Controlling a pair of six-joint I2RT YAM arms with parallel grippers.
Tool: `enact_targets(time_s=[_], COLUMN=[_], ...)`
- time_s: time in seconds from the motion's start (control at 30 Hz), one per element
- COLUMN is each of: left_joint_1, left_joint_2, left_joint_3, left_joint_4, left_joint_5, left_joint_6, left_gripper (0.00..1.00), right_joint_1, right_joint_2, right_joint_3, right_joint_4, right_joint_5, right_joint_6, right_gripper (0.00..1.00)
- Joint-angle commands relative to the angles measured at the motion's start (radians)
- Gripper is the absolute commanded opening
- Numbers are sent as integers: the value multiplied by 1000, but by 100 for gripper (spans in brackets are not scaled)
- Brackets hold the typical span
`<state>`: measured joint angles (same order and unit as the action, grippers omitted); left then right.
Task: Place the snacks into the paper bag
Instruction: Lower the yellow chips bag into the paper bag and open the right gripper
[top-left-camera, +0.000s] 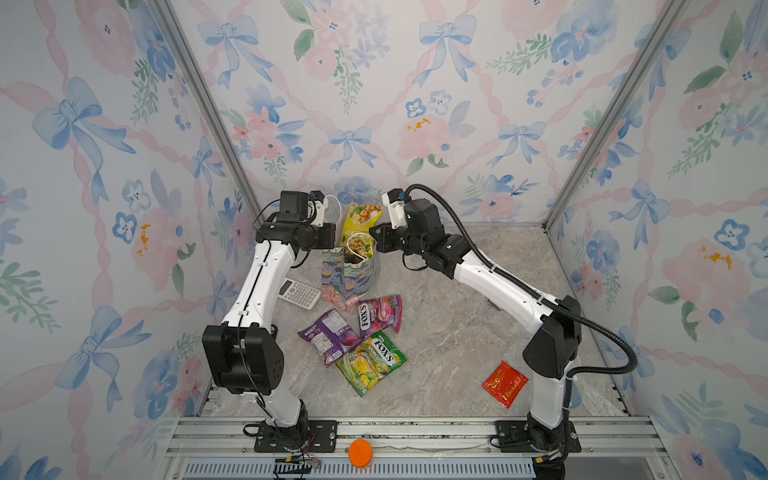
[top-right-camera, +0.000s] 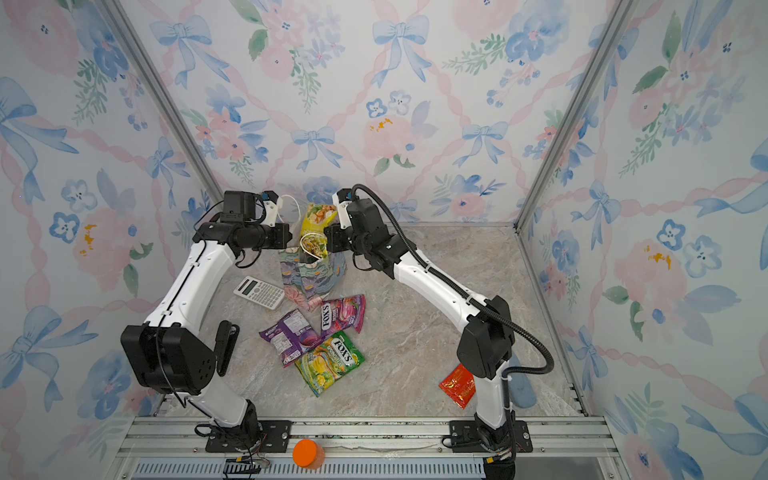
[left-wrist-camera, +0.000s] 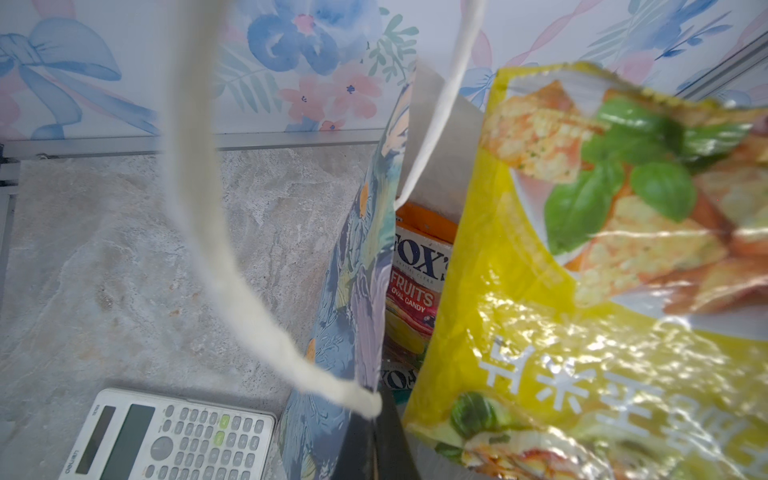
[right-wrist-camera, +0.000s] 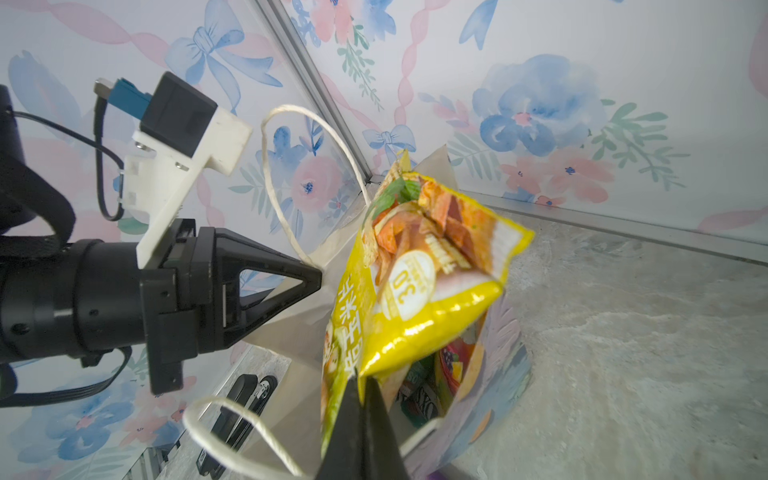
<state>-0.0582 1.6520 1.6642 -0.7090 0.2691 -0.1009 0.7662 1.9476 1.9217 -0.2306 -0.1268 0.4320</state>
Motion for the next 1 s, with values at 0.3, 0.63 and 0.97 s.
enact_targets(time_s=[0.3, 0.63, 0.97], left_joint_1=[6, 6, 6], left_joint_2=[-26, -24, -18], left_joint_3=[-15, -16, -16], left_joint_4=[-15, -15, -15], left_joint_5=[1, -6, -9], left_joint_6=[-2, -2, -2], left_gripper=[0, 0, 0], right_joint_1=[33, 32, 27], right_joint_2=[94, 130, 28], right_joint_3=[138, 191, 11], right_joint_4=[15, -27, 38], right_joint_5=[-19, -30, -69], right_joint_6=[30, 13, 59], right_gripper=[0, 0, 0])
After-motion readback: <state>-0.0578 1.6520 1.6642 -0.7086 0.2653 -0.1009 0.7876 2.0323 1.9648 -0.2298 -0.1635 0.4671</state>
